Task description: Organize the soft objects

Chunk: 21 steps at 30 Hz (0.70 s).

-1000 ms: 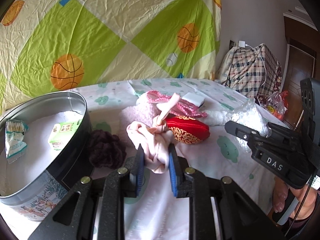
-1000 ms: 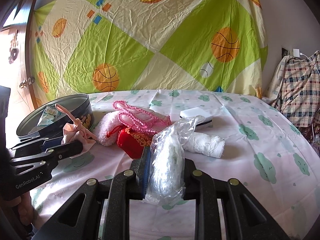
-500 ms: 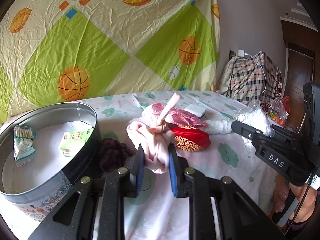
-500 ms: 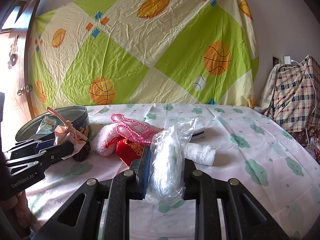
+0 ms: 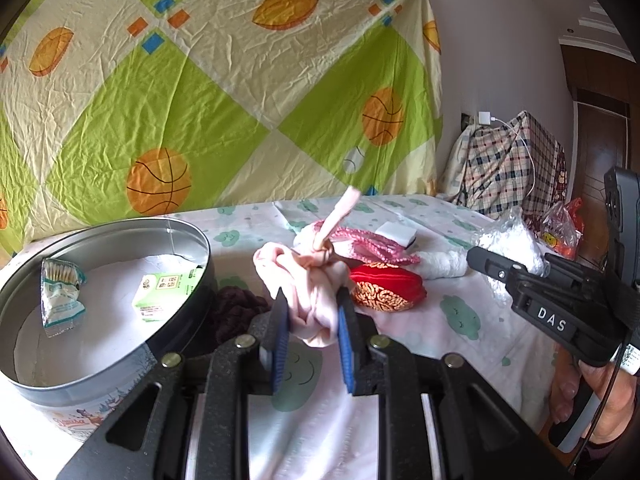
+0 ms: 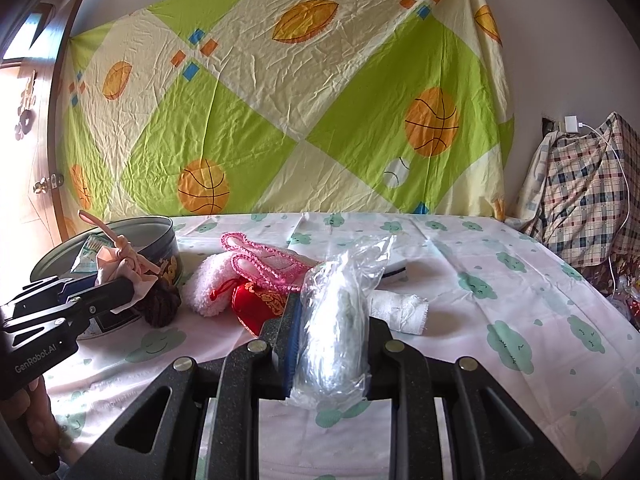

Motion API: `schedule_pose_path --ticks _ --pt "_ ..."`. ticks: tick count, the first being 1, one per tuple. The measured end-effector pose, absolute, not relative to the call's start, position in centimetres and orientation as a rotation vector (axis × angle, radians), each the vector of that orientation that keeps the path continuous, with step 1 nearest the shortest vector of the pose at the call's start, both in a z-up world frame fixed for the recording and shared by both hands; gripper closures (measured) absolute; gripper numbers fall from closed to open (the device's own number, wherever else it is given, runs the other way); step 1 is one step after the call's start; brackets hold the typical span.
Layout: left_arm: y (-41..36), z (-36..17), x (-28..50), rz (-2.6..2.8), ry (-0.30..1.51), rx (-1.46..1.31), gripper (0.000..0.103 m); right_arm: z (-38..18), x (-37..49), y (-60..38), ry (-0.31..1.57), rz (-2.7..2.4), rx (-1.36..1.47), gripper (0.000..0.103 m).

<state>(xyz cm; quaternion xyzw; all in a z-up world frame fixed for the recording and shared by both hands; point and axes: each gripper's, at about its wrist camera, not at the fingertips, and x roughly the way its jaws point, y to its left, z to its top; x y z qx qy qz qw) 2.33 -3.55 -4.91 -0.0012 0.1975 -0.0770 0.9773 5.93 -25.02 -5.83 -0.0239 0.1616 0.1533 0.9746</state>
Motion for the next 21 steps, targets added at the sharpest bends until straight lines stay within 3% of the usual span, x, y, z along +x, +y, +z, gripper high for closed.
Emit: schedule_pose_path --ticks 21 --pt "-3.1 -4.5 0.5 -0.128 0.302 0.006 0.083 -5.7 5.0 -24.9 0.258 0.291 -0.047 0.078"
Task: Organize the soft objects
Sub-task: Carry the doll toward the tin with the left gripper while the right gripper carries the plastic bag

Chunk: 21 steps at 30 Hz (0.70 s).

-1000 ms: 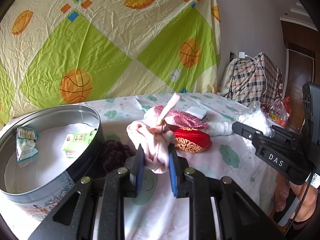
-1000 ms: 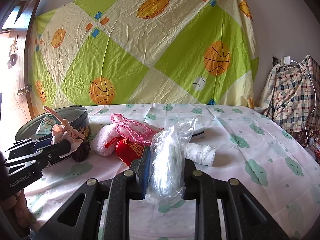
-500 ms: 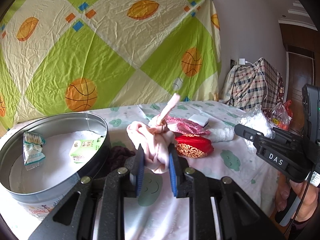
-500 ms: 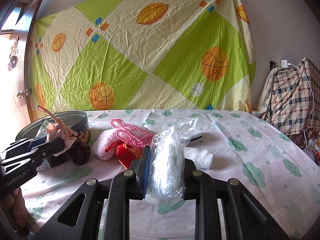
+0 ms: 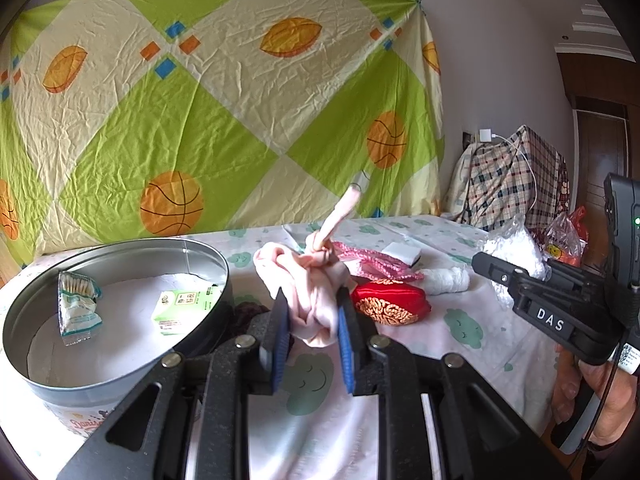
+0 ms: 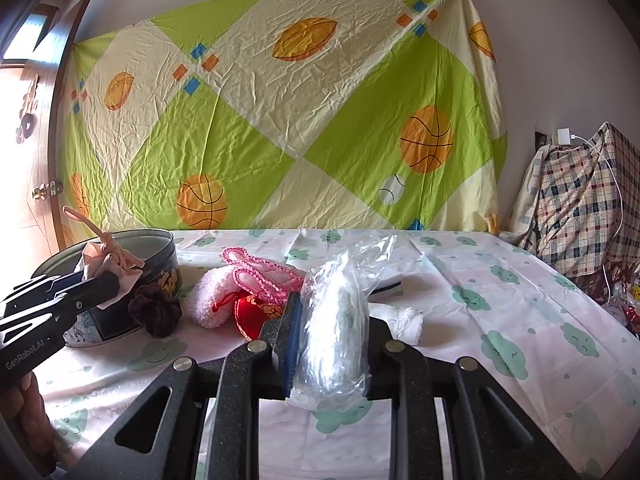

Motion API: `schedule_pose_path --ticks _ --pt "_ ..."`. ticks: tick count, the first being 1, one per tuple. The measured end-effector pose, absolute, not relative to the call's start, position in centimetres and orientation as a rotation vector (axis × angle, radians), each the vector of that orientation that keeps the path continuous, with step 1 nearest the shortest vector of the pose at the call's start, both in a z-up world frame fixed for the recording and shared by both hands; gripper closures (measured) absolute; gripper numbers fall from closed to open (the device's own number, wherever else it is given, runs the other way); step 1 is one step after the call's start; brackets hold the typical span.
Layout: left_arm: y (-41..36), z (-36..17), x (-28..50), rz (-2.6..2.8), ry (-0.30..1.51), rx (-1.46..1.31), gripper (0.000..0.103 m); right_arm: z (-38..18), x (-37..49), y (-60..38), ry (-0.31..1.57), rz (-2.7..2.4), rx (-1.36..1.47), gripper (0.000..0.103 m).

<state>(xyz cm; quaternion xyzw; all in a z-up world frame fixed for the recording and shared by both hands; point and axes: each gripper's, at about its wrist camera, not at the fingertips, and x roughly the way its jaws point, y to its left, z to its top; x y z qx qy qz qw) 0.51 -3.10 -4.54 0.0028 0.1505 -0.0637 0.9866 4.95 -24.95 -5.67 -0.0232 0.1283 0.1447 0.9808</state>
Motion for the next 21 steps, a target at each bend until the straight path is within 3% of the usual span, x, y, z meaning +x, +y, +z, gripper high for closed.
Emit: schedule_pose_path --ticks 21 --pt "-2.3 -4.3 -0.8 -0.094 0.235 -0.002 0.083 -5.6 4.2 -23.7 0.217 0.282 -0.049 0.078"
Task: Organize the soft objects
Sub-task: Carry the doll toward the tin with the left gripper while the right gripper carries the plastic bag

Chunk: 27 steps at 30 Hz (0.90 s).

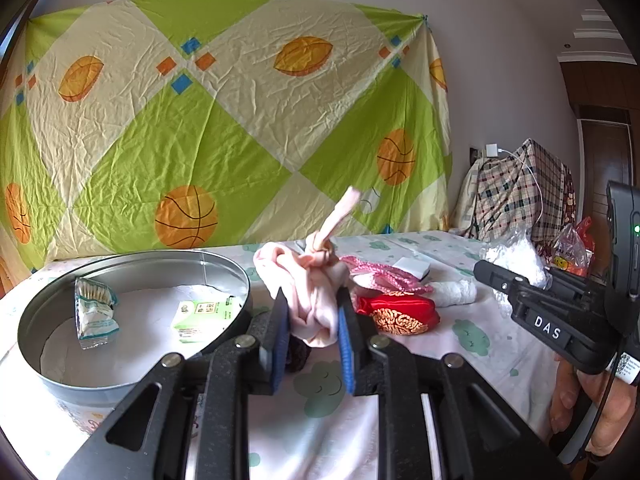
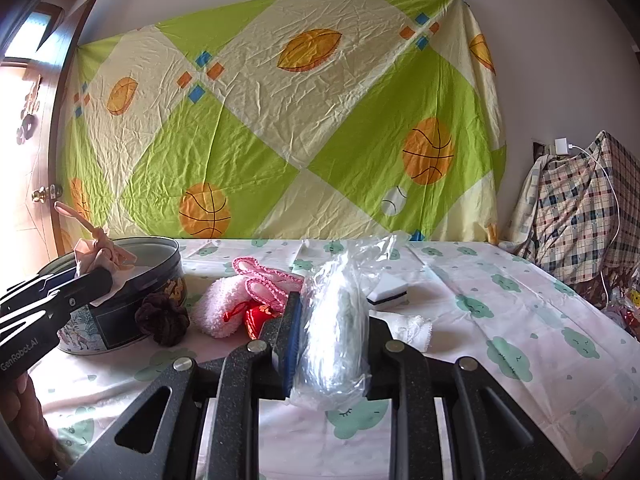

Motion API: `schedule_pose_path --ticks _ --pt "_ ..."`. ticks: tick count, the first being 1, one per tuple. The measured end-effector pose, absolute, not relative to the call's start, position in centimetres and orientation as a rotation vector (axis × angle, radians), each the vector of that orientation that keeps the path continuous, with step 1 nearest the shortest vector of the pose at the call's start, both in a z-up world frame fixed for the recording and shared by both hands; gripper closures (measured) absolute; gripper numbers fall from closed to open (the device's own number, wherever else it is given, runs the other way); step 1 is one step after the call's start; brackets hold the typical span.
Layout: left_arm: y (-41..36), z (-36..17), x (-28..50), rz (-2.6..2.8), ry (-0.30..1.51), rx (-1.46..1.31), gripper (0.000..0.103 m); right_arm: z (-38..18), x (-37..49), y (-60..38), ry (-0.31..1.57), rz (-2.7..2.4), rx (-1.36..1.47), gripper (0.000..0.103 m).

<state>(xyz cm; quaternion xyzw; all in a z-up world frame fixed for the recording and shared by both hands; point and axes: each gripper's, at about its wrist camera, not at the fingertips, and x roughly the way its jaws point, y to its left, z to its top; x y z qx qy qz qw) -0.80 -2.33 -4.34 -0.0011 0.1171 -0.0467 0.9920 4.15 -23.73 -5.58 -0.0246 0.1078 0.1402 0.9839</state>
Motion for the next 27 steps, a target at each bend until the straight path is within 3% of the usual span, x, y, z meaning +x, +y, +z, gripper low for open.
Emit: schedule_pose_path --ticks 27 --pt "0.1 -4.1 -2.1 -0.052 0.183 -0.046 0.083 -5.8 3.2 -20.3 0.214 0.335 -0.077 0.078"
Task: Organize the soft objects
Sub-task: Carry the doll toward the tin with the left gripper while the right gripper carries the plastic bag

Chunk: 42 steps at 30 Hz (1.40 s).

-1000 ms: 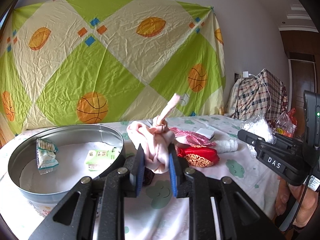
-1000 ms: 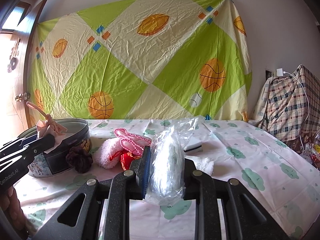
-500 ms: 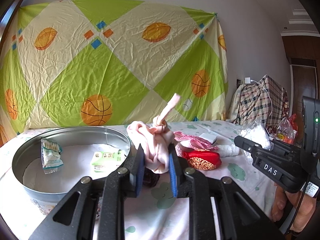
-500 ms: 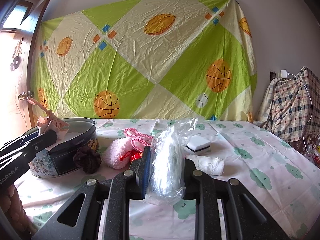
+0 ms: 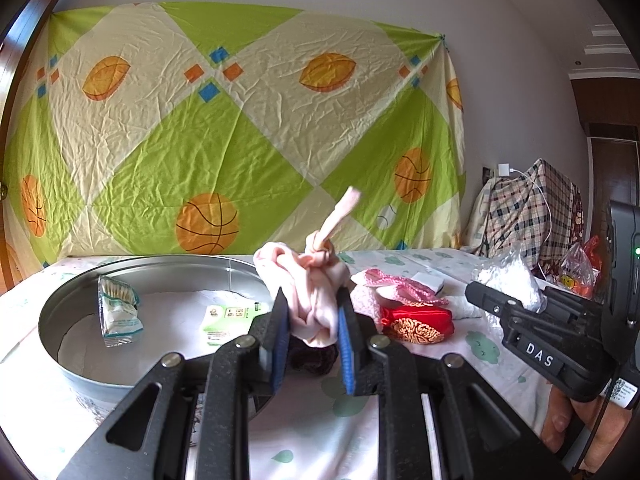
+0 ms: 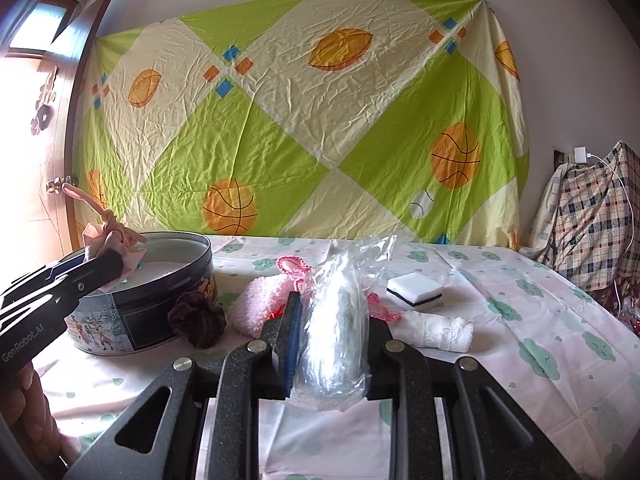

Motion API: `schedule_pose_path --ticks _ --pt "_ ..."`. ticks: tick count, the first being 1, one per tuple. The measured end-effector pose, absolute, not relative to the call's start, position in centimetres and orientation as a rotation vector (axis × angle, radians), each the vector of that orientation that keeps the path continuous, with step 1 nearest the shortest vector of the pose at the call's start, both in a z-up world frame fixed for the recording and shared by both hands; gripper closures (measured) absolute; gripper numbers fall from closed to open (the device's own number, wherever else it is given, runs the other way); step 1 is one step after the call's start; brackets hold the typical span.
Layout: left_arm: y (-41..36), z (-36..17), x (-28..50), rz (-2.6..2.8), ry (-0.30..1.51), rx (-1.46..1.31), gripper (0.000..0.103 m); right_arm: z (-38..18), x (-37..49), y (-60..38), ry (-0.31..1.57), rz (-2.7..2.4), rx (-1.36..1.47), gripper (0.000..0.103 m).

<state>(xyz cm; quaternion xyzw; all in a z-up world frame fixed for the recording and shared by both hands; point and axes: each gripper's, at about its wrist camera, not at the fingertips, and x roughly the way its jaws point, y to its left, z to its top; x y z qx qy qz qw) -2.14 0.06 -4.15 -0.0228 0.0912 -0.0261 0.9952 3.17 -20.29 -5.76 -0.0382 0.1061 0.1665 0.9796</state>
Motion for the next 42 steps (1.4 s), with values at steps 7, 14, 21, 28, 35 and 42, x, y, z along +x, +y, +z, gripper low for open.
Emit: schedule_pose_path --ticks 7,14,21,28,35,42 --pt "0.7 -4.1 -2.3 -0.043 0.181 -0.055 0.083 -5.9 2.9 -19.3 0.212 0.354 -0.087 0.078" --pt "1.0 -4.2 -2.7 -0.032 0.165 -0.045 0.083 -5.9 2.6 -18.4 0.211 0.374 -0.097 0.078" --pt "1.6 -4.1 -3.0 -0.024 0.156 -0.055 0.083 -6.0 2.6 -18.0 0.211 0.384 -0.102 0.078" --pt "1.9 -4.1 -3.4 -0.015 0.137 -0.057 0.083 -6.0 2.5 -17.3 0.214 0.402 -0.109 0.078" --pt "2.7 -4.1 -3.7 0.008 0.127 -0.064 0.083 -6.1 2.2 -15.9 0.223 0.438 -0.128 0.078" --pt "3.8 -4.1 -3.9 0.026 0.122 -0.073 0.083 -6.1 1.9 -14.6 0.229 0.463 -0.143 0.078"
